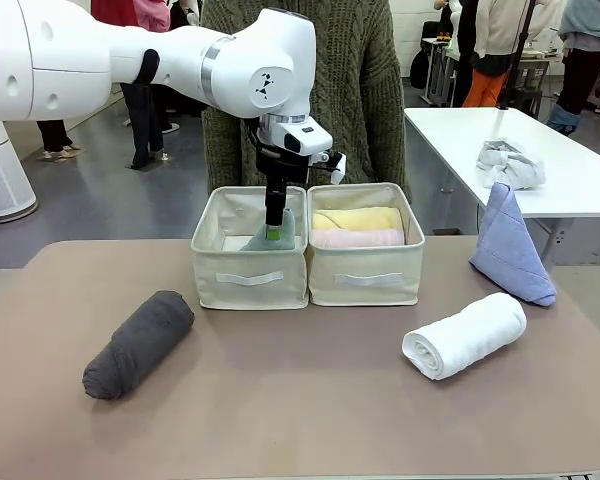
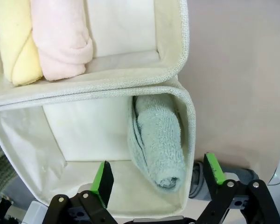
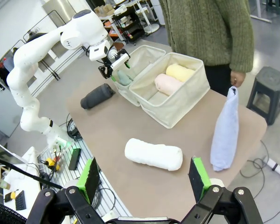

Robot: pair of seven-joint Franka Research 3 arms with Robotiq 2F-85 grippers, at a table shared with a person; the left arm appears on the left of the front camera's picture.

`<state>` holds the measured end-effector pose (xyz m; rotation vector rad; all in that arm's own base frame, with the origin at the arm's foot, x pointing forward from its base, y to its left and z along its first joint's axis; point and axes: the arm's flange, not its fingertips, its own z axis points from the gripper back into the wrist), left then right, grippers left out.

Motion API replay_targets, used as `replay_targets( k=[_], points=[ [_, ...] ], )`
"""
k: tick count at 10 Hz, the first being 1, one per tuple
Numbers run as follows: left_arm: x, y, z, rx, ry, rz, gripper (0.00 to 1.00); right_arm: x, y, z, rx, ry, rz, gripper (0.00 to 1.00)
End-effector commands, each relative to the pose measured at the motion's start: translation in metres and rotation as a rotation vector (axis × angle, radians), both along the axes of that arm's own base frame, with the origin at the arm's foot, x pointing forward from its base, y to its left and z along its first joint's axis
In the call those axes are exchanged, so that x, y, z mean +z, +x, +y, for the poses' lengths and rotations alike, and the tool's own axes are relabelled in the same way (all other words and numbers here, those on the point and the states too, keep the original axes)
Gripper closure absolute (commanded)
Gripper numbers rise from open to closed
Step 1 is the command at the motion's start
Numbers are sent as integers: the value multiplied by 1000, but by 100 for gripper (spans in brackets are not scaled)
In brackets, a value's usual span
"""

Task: Sort the towels based on their folding style.
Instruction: Pick up one triangle-folded towel and place it in the left Fabric basket.

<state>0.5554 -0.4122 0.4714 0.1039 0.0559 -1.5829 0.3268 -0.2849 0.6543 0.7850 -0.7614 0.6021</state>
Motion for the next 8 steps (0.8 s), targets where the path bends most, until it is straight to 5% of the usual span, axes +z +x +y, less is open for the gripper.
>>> replay_targets(
  k=[1, 3, 6, 8],
  points=[
    [7, 3, 1, -24, 9, 10, 0, 0, 0, -1, 15, 6, -16, 0],
    [54, -6, 35, 5, -58, -27, 0, 0, 0, -1, 15, 6, -16, 0],
    [140, -62, 183, 104, -285, -116, 0, 0, 0, -1, 15, 6, -16, 0],
    [161, -94, 259, 242, -379, -167, 0, 0, 0, -1, 15, 6, -16, 0]
  ],
)
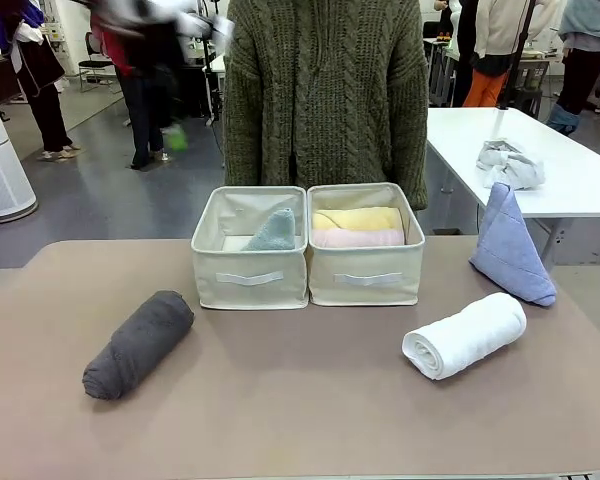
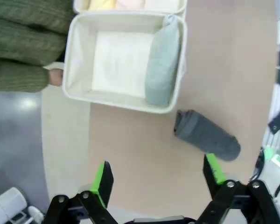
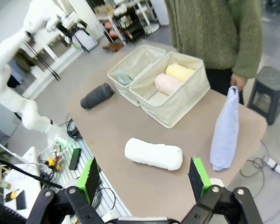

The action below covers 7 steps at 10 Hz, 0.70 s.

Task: Sort the towels based on their folding style.
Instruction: Pick up one triangle-folded towel and place it in the left Fabric basket, then pick up another triangle-folded towel from the table and place it in the left Fabric basket.

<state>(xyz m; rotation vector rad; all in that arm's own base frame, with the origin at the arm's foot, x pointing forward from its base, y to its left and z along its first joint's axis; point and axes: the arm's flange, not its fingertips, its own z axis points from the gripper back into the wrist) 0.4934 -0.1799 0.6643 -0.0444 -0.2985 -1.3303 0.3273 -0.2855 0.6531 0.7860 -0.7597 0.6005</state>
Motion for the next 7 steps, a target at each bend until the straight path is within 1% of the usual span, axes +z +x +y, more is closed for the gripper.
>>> replay_targets(
  k=[1, 2, 4, 5, 6, 7],
  points=[
    [-34, -31, 50, 43, -94, 3, 0, 1, -1, 0, 16, 5, -18, 0],
    [-43, -26, 69, 64, -134, 22, 0, 1, -1, 0, 16, 5, -18, 0],
    [-63, -28, 110, 133, -213, 49, 0, 1, -1, 0, 16, 5, -18, 0],
    [-64, -28, 116, 208, -198, 50, 0, 1, -1, 0, 16, 5, -18, 0],
    [-65, -31, 110, 244, -166, 52, 0, 1, -1, 0, 16, 5, -18, 0],
    [-66, -22, 121, 168, -171, 73, 0, 1, -1, 0, 16, 5, -18, 0]
  ],
)
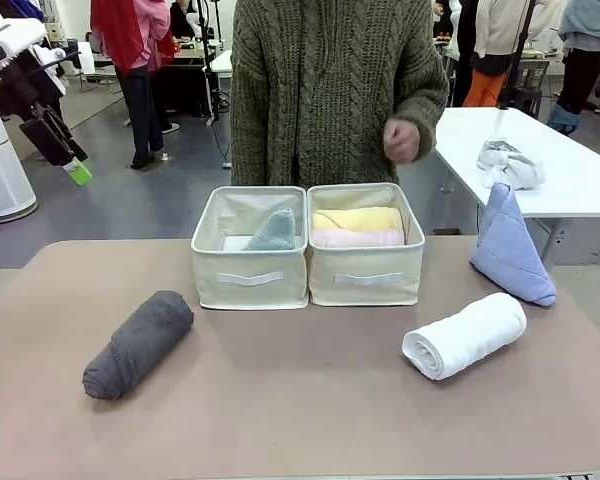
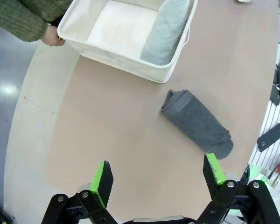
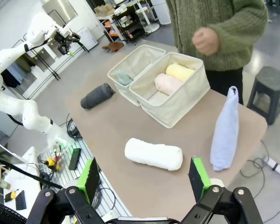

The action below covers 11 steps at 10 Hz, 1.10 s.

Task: Sort the towels based on their folding style.
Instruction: Pick up another triangle-folded towel from the table and place it in the left Fabric basket.

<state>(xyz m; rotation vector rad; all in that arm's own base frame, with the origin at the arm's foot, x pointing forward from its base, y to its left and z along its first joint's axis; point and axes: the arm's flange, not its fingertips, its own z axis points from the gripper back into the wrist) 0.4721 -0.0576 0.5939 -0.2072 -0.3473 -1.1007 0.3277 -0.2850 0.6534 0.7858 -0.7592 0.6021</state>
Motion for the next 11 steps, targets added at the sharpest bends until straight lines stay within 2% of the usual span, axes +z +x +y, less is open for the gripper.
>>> replay_targets(
  k=[1, 5, 8, 10, 11],
  points=[
    [5, -1, -1, -30, 4, -4, 0, 1, -1, -1, 14, 6, -18, 0],
    [2, 0, -4, -12, 0, -3, 0, 1, -1, -1, 14, 6, -18, 0],
    [22, 20, 98, -247, -398, 39, 0, 1, -1, -1, 14, 6, -18, 0],
    [34, 19, 167, -346, -518, -57, 0, 1, -1, -1, 14, 6, -18, 0],
    [40, 23, 198, -328, -533, -107, 0, 1, -1, -1, 14, 6, -18, 0]
  ],
)
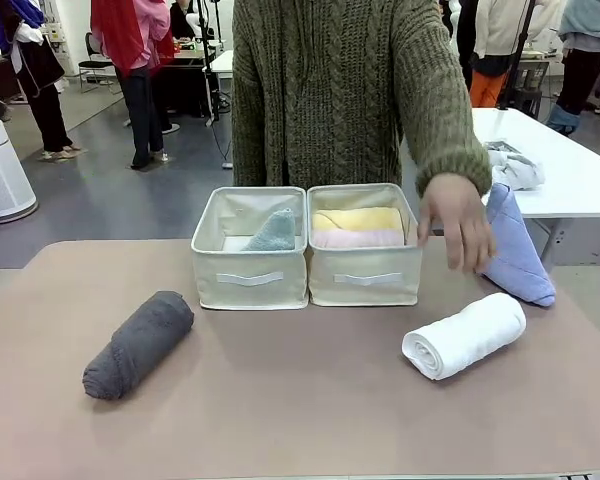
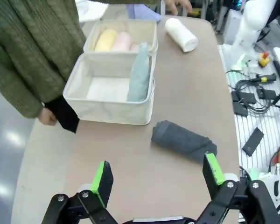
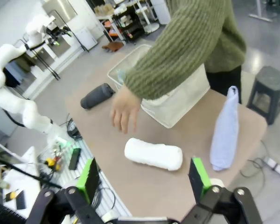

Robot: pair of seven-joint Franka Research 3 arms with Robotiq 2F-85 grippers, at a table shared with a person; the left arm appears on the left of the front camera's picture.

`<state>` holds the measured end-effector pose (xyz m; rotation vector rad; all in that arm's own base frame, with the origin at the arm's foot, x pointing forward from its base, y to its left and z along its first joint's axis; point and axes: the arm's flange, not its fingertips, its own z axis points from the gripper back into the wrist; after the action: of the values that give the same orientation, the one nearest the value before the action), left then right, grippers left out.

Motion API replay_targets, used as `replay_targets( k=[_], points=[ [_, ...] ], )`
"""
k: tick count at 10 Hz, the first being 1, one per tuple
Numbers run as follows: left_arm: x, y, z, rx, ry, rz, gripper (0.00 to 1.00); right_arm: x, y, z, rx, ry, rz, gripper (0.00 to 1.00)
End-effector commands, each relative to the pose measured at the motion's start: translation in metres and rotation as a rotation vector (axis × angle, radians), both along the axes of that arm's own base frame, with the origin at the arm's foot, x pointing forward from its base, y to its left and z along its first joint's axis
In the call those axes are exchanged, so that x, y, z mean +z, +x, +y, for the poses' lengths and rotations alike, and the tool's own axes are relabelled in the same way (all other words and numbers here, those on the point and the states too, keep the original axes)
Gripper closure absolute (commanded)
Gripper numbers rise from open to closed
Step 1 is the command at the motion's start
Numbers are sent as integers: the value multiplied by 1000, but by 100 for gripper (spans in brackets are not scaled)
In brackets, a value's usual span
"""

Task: Sort the towels based on their folding style.
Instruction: Pick up another triangle-folded towel from the table and place it in the left Fabric basket.

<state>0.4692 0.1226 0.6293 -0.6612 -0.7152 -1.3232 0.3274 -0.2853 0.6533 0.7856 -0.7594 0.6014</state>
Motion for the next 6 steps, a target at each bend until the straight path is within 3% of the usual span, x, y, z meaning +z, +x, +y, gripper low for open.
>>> replay_targets(
  k=[1, 3, 4, 6],
  points=[
    [4, 24, 42, 24, -33, -25, 0, 1, -1, 0, 15, 6, -18, 0],
    [-4, 28, 87, 97, -58, -52, 0, 1, -1, 0, 15, 6, -18, 0],
    [-21, 16, 106, 147, -77, -46, 0, 1, -1, 0, 15, 6, -18, 0],
    [-29, 14, 129, 172, -103, -40, 0, 1, -1, 0, 15, 6, -18, 0]
  ],
)
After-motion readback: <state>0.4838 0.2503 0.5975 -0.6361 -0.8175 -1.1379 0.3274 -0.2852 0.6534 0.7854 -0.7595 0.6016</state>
